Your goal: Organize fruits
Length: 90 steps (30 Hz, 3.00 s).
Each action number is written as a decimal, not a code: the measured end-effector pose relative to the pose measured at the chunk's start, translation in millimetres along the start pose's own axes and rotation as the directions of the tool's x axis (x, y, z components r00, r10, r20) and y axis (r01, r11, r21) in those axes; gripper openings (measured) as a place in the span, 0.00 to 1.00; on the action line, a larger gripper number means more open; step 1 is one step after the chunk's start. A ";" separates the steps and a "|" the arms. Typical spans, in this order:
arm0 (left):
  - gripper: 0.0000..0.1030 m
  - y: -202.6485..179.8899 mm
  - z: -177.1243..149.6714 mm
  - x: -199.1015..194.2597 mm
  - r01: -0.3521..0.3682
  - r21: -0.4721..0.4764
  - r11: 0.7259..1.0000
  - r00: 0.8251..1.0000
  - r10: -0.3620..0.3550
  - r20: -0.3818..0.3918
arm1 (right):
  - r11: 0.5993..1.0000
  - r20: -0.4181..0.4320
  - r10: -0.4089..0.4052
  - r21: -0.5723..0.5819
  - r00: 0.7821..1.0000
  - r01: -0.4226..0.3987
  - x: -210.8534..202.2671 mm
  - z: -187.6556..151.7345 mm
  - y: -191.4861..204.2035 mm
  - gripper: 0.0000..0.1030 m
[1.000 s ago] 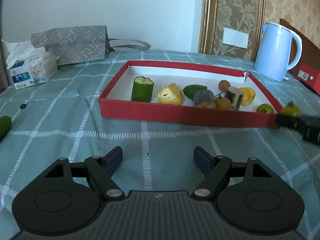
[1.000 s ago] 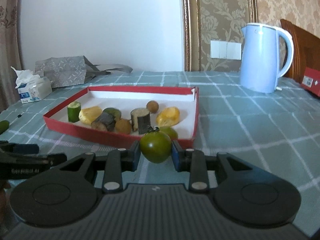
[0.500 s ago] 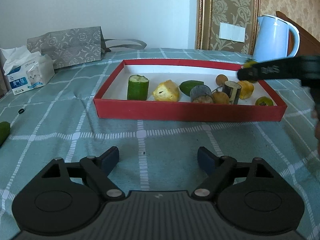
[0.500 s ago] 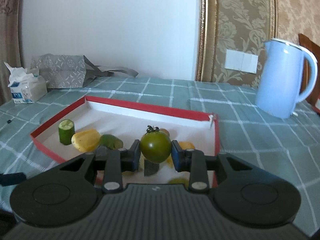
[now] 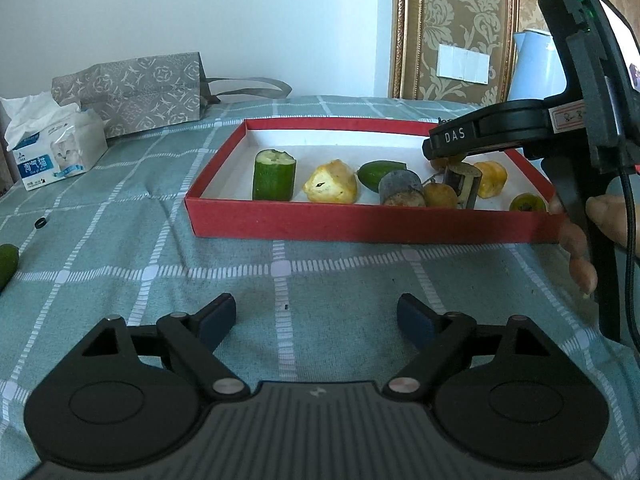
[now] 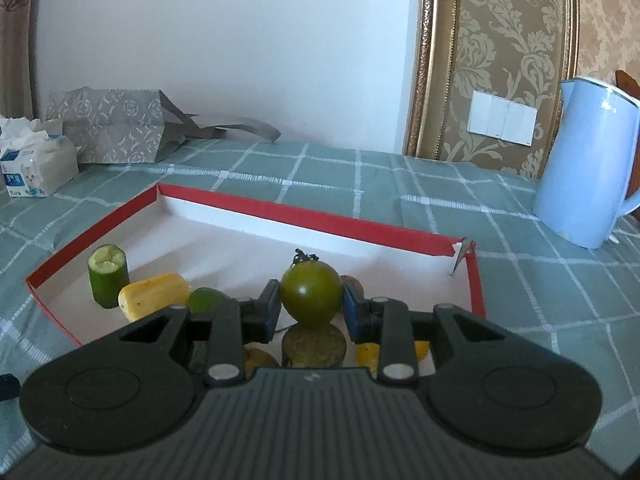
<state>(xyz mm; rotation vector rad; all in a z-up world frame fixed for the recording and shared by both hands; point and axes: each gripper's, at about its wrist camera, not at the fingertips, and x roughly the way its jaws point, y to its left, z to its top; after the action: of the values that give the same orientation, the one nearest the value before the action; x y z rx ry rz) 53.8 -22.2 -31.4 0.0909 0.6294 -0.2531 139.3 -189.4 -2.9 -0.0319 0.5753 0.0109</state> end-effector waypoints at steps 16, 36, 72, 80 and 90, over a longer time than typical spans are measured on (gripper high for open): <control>0.87 0.3 0.0 0.3 0.001 -0.001 1.000 1.000 -0.001 0.000 | 0.997 0.096 -0.027 0.072 0.995 0.020 -47.4 -6.0 -19.3 0.64; 0.87 1.7 -0.7 -22.5 -0.059 -0.053 0.997 0.996 0.062 0.069 | 0.996 0.060 -0.032 0.080 0.998 0.027 -128.3 -81.2 -21.4 0.86; 0.87 -31.6 6.2 -81.9 -0.081 -0.063 0.995 0.979 0.091 0.180 | 0.970 0.034 -0.183 0.170 0.983 0.175 -118.2 -81.4 -15.4 1.00; 0.87 -24.0 3.7 -75.1 -0.058 -0.088 0.994 0.987 0.070 0.143 | 0.970 0.019 -0.178 0.169 0.984 0.172 -114.1 -81.8 -15.4 1.00; 0.87 -27.1 2.5 -77.6 -0.071 -0.068 0.995 0.983 0.082 0.163 | 0.971 0.012 -0.184 0.156 0.983 0.179 -110.1 -82.1 -9.5 1.00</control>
<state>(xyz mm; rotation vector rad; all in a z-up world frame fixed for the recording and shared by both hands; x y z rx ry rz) -12.2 -32.7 16.4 0.0339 0.4672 -0.1646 2.5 -201.8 -11.6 0.0661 0.5433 -0.2111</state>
